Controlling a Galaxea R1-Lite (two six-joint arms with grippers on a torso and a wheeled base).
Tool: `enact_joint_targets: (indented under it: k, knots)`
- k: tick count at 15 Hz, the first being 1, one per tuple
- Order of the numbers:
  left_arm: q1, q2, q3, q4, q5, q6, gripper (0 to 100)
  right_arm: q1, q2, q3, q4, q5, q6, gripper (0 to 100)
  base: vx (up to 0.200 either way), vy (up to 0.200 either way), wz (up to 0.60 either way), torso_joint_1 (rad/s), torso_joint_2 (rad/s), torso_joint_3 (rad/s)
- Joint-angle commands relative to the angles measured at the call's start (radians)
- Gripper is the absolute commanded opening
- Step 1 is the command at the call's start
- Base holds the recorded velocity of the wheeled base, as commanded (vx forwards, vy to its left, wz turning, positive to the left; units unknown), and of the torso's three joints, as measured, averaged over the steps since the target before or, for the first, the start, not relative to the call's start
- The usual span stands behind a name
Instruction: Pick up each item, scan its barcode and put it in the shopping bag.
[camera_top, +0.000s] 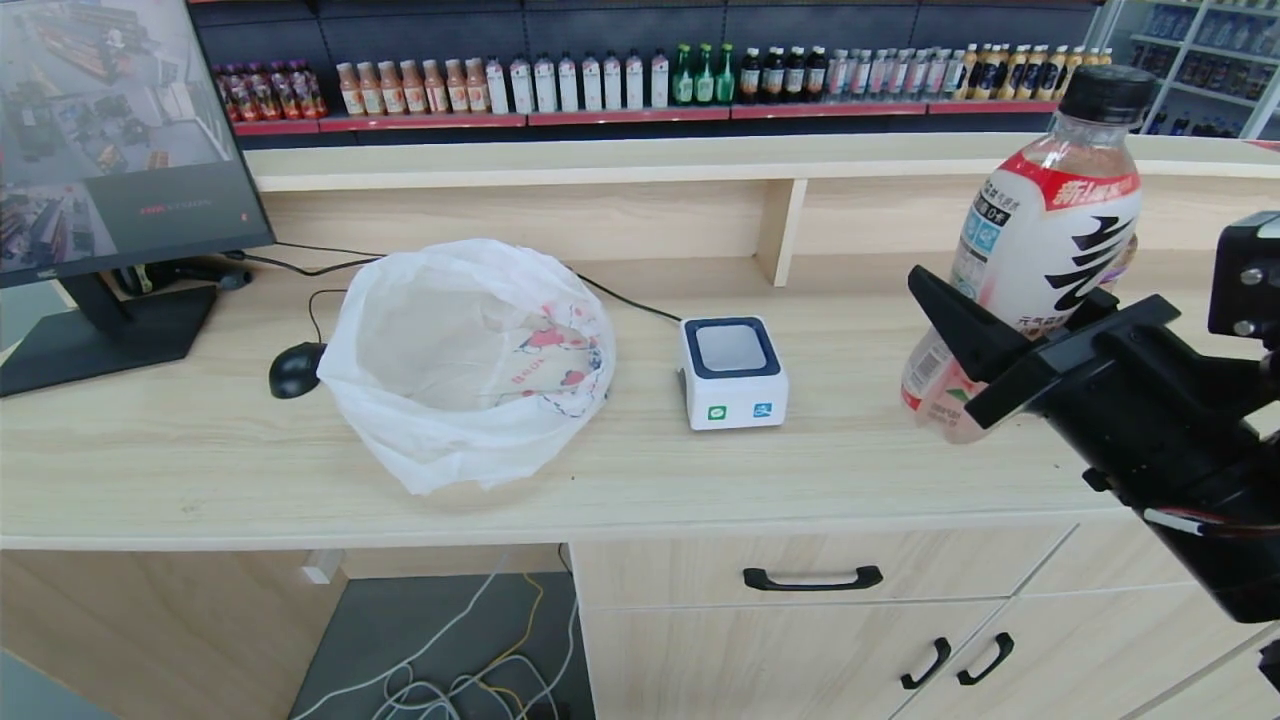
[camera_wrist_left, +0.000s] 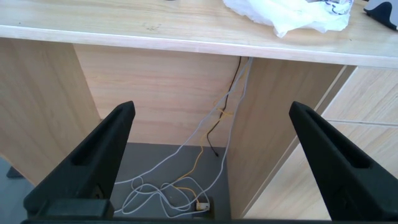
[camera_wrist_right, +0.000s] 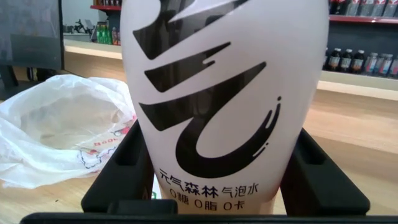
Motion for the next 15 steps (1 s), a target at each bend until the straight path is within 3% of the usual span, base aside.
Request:
enact_joint_targets:
  k: [1, 2, 12, 15]
  knots:
    - [0.0, 0.0, 0.0, -0.002, 0.001, 0.0, 100, 0.001, 0.019, -0.004, -0.001, 0.0, 0.002, 0, 0.0, 0.0, 0.0, 0.0, 0.0, 0.0]
    - [0.0, 0.0, 0.0, -0.002, 0.001, -0.002, 100, 0.001, 0.024, -0.005, -0.001, 0.0, 0.002, 0, 0.0, 0.0, 0.0, 0.0, 0.0, 0.0]
    - [0.0, 0.0, 0.0, 0.0, 0.001, -0.002, 100, 0.0, 0.067, -0.041, -0.001, -0.003, 0.011, 0, 0.0, 0.2, 0.0, 0.004, 0.0, 0.003]
    - [0.0, 0.0, 0.0, 0.0, 0.001, 0.0, 100, 0.0, 0.067, -0.047, -0.001, -0.003, 0.011, 0, 0.0, 0.0, 0.0, 0.0, 0.0, 0.0]
